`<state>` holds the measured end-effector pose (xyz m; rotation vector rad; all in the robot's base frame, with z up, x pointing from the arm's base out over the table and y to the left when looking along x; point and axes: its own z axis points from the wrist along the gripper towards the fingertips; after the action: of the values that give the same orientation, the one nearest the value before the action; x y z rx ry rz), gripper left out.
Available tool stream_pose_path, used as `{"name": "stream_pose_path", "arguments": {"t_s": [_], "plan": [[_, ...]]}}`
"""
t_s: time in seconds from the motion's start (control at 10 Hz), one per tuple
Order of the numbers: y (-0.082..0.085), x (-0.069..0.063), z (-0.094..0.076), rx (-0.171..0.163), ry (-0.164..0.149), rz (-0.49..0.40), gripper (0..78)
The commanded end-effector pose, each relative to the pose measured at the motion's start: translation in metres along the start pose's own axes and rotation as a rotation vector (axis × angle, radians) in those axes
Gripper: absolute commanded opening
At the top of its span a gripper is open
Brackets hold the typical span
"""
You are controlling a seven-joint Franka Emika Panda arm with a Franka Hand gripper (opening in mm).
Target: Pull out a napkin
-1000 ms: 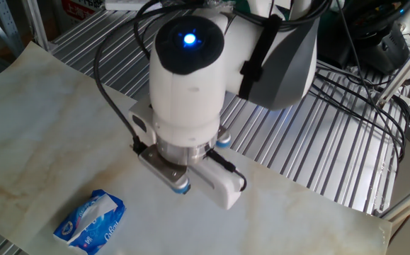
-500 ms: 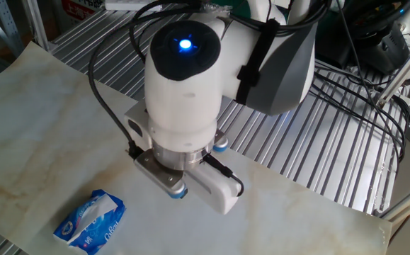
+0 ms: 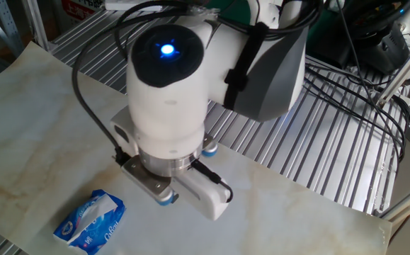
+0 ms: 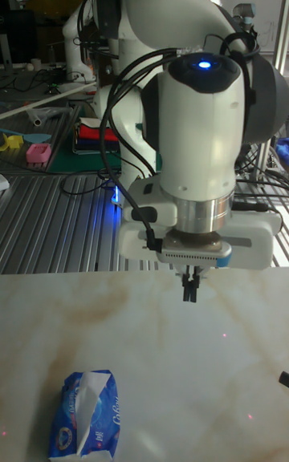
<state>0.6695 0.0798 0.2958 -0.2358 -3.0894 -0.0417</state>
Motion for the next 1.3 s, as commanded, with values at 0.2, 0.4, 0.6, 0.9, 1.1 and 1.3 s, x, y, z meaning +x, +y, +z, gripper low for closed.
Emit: {"name": "stream_pose_path", "arguments": {"t_s": [0.2, 0.4, 0.6, 0.9, 1.1, 1.3], "plan": [[-0.0026, -0.0043, -0.001, 0.0, -0.002, 0.004, 0.0], [-0.002, -0.0047, 0.0005, -0.001, -0.009, 0.004, 0.0], [-0.0006, -0.0056, 0.0048, -0.001, -0.019, 0.002, 0.0], [-0.0007, -0.0056, 0.0048, 0.0, -0.018, 0.0, 0.0], [-0.0006, -0.0056, 0.0049, 0.001, -0.016, 0.001, 0.0], [0.0001, -0.0063, 0.0076, 0.001, -0.017, 0.002, 0.0]]}}
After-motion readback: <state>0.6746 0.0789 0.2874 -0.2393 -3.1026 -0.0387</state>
